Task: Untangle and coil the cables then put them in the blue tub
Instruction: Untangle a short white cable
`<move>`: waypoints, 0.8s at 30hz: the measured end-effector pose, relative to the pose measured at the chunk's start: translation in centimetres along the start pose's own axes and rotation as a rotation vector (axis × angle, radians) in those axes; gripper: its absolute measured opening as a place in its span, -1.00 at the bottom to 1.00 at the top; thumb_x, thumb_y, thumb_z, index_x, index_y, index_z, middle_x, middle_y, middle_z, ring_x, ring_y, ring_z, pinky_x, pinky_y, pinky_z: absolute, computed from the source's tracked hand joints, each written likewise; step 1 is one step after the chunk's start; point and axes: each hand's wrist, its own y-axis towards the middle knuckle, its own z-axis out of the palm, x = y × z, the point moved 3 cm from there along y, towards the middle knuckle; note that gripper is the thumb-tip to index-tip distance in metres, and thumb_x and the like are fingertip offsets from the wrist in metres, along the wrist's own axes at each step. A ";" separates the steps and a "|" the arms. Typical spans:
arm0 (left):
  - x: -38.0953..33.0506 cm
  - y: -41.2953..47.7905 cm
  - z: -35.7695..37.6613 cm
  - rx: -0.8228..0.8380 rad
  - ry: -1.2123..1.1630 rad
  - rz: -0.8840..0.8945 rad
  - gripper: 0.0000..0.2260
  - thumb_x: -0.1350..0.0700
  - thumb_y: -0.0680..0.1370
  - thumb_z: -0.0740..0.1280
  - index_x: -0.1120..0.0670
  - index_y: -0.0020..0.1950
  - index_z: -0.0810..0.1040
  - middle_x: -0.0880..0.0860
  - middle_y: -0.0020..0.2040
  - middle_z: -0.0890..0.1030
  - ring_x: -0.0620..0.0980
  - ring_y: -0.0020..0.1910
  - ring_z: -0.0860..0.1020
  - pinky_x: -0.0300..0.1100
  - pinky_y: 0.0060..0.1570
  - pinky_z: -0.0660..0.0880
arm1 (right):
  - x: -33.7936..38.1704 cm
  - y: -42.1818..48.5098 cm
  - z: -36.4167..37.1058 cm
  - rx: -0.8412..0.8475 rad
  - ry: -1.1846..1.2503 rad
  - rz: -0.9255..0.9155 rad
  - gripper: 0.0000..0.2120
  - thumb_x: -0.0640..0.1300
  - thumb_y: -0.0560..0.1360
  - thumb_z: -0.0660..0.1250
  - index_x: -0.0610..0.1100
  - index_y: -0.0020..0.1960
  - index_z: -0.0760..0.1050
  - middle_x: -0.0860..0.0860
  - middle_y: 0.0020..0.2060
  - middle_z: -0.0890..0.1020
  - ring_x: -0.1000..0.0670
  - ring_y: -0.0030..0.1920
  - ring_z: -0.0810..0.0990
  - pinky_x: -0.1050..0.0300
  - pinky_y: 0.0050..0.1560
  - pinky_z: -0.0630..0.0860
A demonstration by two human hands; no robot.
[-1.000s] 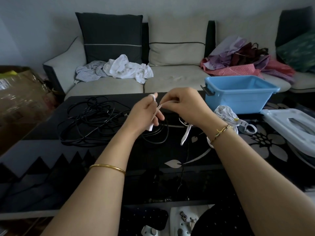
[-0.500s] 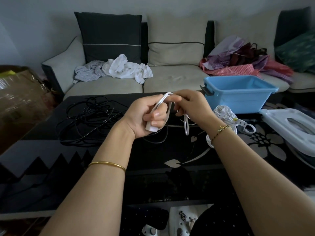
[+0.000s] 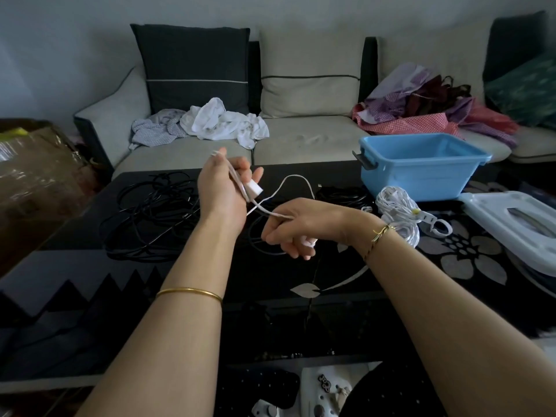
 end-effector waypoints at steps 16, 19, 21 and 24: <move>0.3 -1.9 0.9 0.355 0.957 0.099 -0.80 0.21 0.65 0.06 0.10 0.16 0.44 0.01 -0.41 0.55 -0.05 -0.44 0.49 -0.15 -0.18 0.55 | 2.2 -0.9 -4.3 -0.838 -0.282 -0.246 -0.84 -0.11 0.48 0.34 -0.20 -0.15 0.61 -0.07 -0.26 0.62 0.01 -0.22 0.54 0.04 -0.17 0.46; 0.4 -2.6 1.6 0.500 0.841 -0.070 -0.76 0.21 0.66 0.04 0.20 0.16 0.47 0.03 -0.49 0.51 -0.11 -0.59 0.33 -0.16 -0.38 0.46 | 1.8 -1.6 -4.8 -0.886 -0.094 -0.315 -0.90 -0.25 0.46 0.37 -0.27 -0.18 0.62 -0.09 -0.34 0.62 0.13 -0.32 0.49 0.18 -0.26 0.42; 0.4 -2.9 1.9 0.533 0.738 -0.202 -0.71 0.19 0.65 0.03 0.25 0.18 0.49 0.03 -0.54 0.44 -0.13 -0.62 0.23 -0.25 -0.50 0.34 | 1.5 -1.7 -5.0 -0.895 0.058 -0.336 -0.94 -0.31 0.46 0.37 -0.28 -0.16 0.60 0.03 -0.37 0.59 0.22 -0.37 0.52 0.37 -0.34 0.42; 0.4 -3.6 2.0 0.623 0.484 -0.420 -0.68 0.20 0.60 0.06 0.30 0.21 0.49 -0.03 -0.59 0.35 -0.18 -0.67 0.18 -0.32 -0.56 0.25 | 0.6 -1.3 -5.1 -0.876 0.339 -0.326 -0.95 -0.29 0.49 0.36 -0.28 -0.12 0.58 0.02 -0.38 0.55 0.23 -0.46 0.54 0.40 -0.38 0.43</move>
